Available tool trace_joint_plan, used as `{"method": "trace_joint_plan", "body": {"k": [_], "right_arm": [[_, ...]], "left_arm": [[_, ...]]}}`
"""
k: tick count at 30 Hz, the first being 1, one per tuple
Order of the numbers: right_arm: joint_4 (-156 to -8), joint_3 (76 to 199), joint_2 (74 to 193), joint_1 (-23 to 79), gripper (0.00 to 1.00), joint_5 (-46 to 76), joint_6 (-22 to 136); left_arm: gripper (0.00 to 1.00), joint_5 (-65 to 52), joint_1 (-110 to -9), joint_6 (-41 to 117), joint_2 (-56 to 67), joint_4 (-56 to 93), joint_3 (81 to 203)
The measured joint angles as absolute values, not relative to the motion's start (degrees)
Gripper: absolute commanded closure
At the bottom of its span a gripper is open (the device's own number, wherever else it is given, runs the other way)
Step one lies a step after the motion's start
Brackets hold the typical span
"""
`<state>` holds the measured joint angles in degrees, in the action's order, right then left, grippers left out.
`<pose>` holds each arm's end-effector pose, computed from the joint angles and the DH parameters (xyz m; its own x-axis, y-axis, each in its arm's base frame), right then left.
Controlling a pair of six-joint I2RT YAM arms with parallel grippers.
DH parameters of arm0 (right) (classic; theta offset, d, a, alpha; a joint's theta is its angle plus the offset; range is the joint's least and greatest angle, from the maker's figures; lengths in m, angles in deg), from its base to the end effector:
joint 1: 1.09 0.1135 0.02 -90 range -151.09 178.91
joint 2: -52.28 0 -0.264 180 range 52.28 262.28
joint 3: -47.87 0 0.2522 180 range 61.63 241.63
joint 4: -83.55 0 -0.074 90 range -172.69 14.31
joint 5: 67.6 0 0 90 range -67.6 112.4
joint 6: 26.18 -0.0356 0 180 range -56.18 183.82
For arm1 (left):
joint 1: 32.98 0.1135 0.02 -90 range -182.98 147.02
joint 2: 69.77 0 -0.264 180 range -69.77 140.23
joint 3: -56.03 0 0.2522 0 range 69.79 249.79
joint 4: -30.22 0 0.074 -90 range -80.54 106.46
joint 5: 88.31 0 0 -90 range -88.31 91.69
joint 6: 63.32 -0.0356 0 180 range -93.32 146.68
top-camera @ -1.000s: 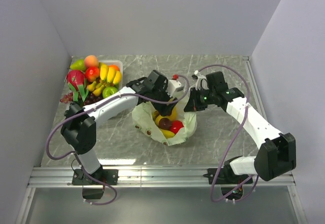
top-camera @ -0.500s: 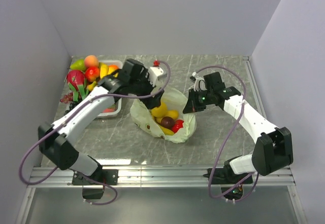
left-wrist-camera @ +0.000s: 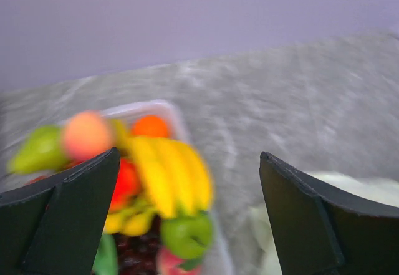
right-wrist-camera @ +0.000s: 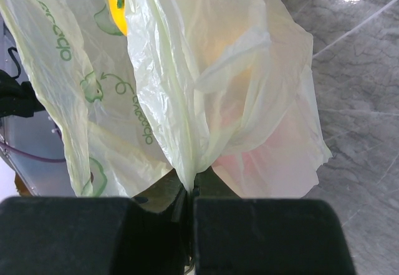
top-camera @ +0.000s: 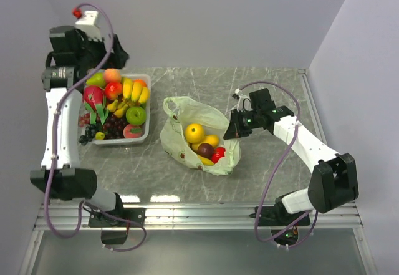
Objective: Place the fake fruits into the plastic bag and tie a complex knot
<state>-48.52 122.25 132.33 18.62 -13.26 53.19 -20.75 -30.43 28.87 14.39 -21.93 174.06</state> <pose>0.2626 0.1161 0.2658 -0.8554 -0.1472 -0.4967 -0.4496 0.6872 0.5706 0.3044 0.0000 0.4832 -0.3254 -0.0498 -0.9443 0.3088 0.9383 -0.1559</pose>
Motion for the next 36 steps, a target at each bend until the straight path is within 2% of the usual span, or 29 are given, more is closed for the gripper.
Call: {"method": "trace_joint_plan", "body": {"k": [5,15,36], "right_arm": [[-48.87,122.25,132.94,18.64,1.0,-13.69,53.17],[-48.89,122.25,133.81,18.64,1.0,-13.76,53.19],[-48.82,122.27,136.07,18.64,1.0,-13.85,53.19]], "left_arm": [[0.01,-12.42,-24.27,29.25,24.2,-21.91,181.32],[0.01,-5.03,-23.92,26.43,39.17,-22.32,183.68],[0.01,-5.99,-24.23,20.26,46.45,-21.88,180.47]]}}
